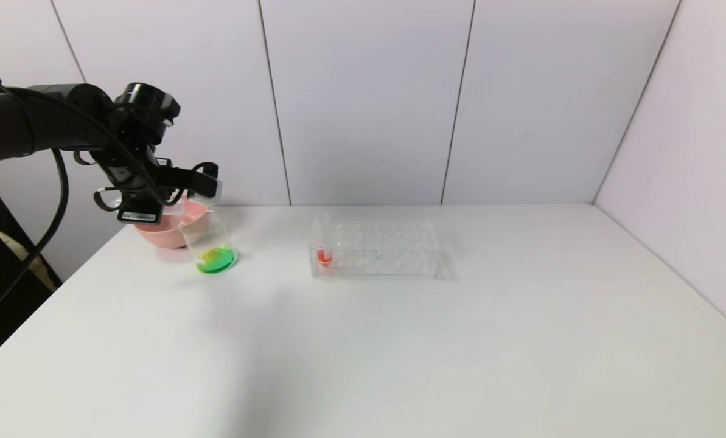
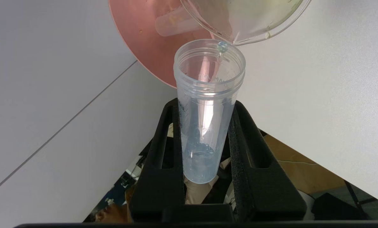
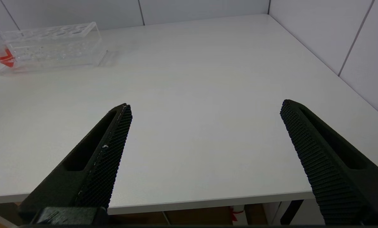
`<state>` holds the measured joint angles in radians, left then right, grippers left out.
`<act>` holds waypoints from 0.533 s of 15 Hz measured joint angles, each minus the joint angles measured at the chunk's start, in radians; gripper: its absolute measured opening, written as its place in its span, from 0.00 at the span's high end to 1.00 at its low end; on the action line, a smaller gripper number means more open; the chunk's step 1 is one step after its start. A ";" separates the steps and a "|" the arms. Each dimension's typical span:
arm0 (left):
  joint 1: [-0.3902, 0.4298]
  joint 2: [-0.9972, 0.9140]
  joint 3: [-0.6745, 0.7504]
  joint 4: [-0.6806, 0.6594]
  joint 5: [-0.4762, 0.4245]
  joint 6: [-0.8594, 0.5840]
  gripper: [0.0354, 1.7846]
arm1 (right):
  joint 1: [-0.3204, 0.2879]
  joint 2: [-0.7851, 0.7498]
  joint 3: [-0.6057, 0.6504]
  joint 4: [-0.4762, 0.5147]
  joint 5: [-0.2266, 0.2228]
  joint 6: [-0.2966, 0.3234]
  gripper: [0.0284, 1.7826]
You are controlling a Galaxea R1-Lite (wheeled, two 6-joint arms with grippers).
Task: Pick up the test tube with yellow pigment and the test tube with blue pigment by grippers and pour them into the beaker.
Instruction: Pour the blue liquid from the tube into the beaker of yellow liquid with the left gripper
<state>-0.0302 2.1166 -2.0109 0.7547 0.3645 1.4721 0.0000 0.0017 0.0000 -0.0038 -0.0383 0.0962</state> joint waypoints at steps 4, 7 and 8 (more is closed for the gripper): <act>-0.002 0.000 0.000 -0.001 0.010 0.000 0.77 | 0.000 0.000 0.000 0.000 0.000 0.000 0.04; -0.002 -0.002 0.000 -0.011 0.004 -0.012 0.77 | 0.000 0.000 0.000 0.000 0.000 0.000 0.04; -0.001 -0.004 0.000 -0.014 -0.004 -0.024 0.77 | 0.000 0.000 0.000 0.000 0.000 0.000 0.04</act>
<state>-0.0311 2.1128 -2.0109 0.7402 0.3606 1.4485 0.0000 0.0017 0.0000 -0.0043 -0.0383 0.0957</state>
